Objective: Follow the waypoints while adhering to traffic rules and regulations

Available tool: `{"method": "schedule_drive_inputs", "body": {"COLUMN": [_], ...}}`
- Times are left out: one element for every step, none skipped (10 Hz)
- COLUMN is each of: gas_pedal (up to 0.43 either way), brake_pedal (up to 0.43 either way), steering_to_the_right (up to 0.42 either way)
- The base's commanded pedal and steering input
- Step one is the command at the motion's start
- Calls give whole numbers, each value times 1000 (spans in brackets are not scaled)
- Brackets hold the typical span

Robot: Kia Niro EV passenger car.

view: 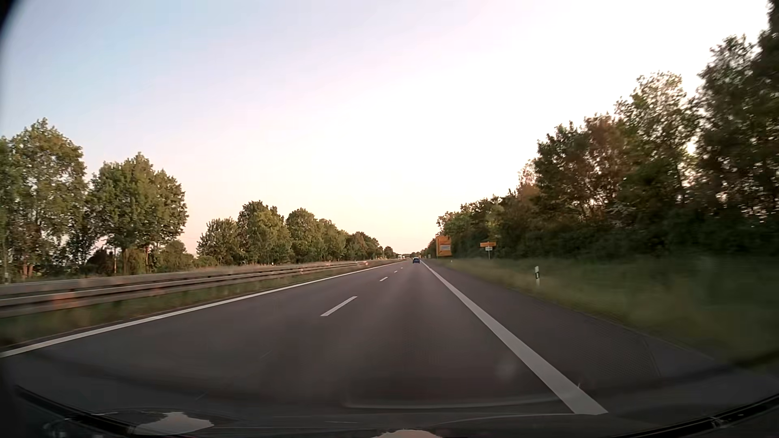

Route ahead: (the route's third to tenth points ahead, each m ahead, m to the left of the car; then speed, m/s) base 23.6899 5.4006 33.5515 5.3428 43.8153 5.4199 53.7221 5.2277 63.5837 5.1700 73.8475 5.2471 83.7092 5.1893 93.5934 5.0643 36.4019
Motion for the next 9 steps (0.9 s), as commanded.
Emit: {"method": "schedule_drive_inputs", "body": {"gas_pedal": [398,398,398,398,398,398,398,398,398], "brake_pedal": [18,18,18,12,18,18,18,18,18], "steering_to_the_right": [-2,-1,-1,-2,-2,-2,-1,-1,-1]}}
